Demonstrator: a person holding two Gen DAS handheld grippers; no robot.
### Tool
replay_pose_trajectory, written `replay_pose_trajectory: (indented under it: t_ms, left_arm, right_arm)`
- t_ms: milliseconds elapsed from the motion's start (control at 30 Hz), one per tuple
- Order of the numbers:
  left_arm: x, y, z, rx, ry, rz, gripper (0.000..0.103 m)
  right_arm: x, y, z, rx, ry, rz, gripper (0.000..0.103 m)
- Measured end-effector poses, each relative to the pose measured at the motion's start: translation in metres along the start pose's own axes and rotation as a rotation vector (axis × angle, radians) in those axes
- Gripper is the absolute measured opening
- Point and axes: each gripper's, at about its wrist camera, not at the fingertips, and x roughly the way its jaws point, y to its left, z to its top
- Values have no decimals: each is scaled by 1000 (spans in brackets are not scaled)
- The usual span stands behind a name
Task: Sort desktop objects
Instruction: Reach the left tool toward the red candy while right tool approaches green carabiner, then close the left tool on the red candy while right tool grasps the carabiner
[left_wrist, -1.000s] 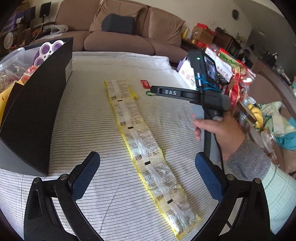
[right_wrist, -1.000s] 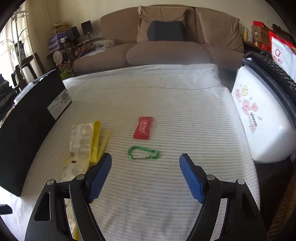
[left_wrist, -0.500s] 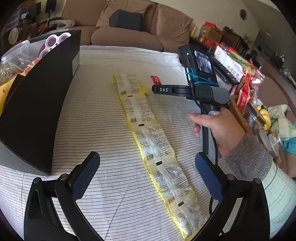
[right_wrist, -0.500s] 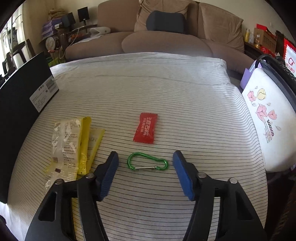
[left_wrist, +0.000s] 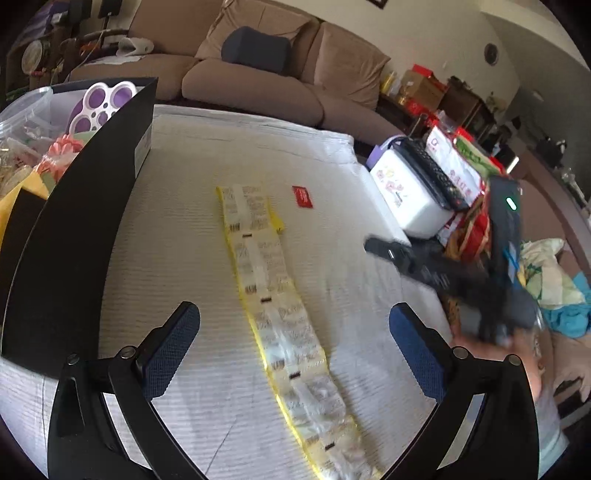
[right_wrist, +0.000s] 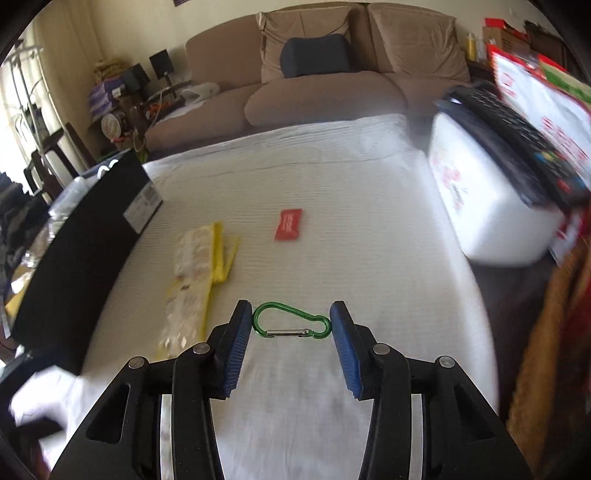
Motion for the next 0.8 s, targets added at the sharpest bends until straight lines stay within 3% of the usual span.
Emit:
replay_pose_trajectory:
  t_ms: [67, 200, 367, 500, 700, 800]
  left_arm:
    - [17, -9, 26, -1, -17, 13, 103]
    - [75, -33, 70, 37, 22, 48, 103]
    - [132, -38, 89, 7, 49, 75, 101]
    - [178, -38, 94, 29, 94, 180, 82]
    - [217, -48, 99, 116, 109, 268, 77]
    - [227, -47, 98, 122, 123, 291, 55]
  right_arm:
    - [-21, -5, -20, 44, 6, 5, 45]
    - [-51, -6, -51, 81, -8, 0, 45]
    - [-55, 7, -61, 44, -6, 27, 45]
    - [-44, 3, -59, 92, 18, 98, 45]
    - [-36, -4, -55, 110, 25, 160, 45]
    - [-32, -8, -55, 114, 35, 158, 45]
